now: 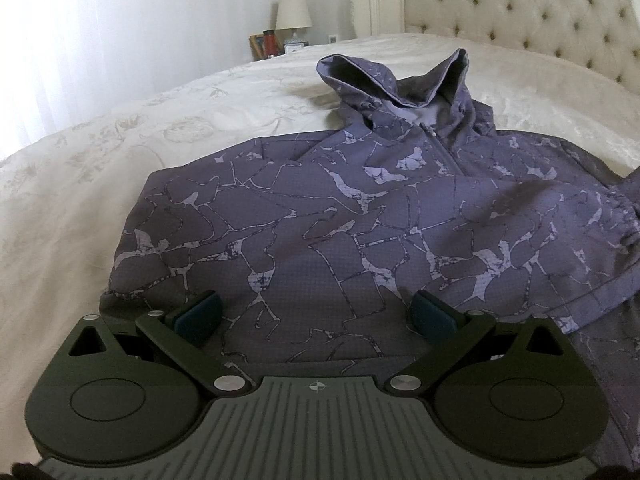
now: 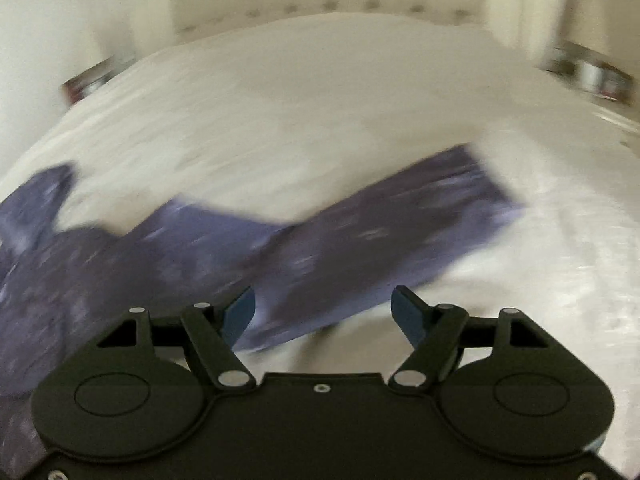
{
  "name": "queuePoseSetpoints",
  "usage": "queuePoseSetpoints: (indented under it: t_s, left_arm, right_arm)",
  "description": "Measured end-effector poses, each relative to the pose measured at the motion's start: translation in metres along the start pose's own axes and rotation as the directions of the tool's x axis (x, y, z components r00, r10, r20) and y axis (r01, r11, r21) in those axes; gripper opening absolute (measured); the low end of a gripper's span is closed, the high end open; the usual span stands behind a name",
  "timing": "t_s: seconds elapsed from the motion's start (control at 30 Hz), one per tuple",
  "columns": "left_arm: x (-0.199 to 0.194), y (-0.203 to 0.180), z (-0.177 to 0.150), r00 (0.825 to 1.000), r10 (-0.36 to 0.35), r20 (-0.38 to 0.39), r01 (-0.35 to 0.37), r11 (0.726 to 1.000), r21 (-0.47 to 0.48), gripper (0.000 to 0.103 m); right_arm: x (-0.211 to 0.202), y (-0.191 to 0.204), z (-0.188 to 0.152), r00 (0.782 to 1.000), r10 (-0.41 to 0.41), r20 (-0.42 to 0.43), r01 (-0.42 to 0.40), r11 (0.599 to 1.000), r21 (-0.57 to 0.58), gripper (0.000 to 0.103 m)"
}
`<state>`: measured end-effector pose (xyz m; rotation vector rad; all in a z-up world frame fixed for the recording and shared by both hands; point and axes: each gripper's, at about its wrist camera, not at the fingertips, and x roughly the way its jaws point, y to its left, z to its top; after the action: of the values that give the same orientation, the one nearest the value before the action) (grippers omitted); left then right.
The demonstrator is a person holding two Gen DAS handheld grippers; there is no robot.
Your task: Fold large clothes
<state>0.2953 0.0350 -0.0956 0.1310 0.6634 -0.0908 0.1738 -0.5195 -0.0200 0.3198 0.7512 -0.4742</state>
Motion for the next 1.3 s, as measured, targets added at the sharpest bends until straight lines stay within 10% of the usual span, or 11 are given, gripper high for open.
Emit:
queuePoseSetpoints:
  t_s: [0.4,0.67,0.97,1.3]
  left_arm:
    - [0.001,0.0,0.0,1.0,0.002,0.0,-0.002,1.0,0.006,0.103]
    - [0.001,-0.001,0.005,1.0,-0.001,-0.023,0.001,1.0,0.017,0.103]
    - [-0.013,0.01,0.023,0.987,-0.123,-0.108,0.123,0.992,-0.005,0.102]
    - [-0.052,0.044,0.03,0.967,-0.248,-0.065,0.241,0.966,-0.096,0.102]
  right_arm:
    - [0.035,-0.085,0.018,0.996,-0.087,-0.016,0.088,0.943,0.321,0.078]
    - [0.037,-0.066,0.028,0.996,-0.067,0.065,0.053,0.981,0.188,0.016]
    - [-0.029,0.019,0.074,0.968,0.097,0.23,-0.1,0.995,0.001,0.013]
    - [-0.083,0.173,0.071,0.865,0.435,0.252,-0.369,0.889,-0.27,0.013]
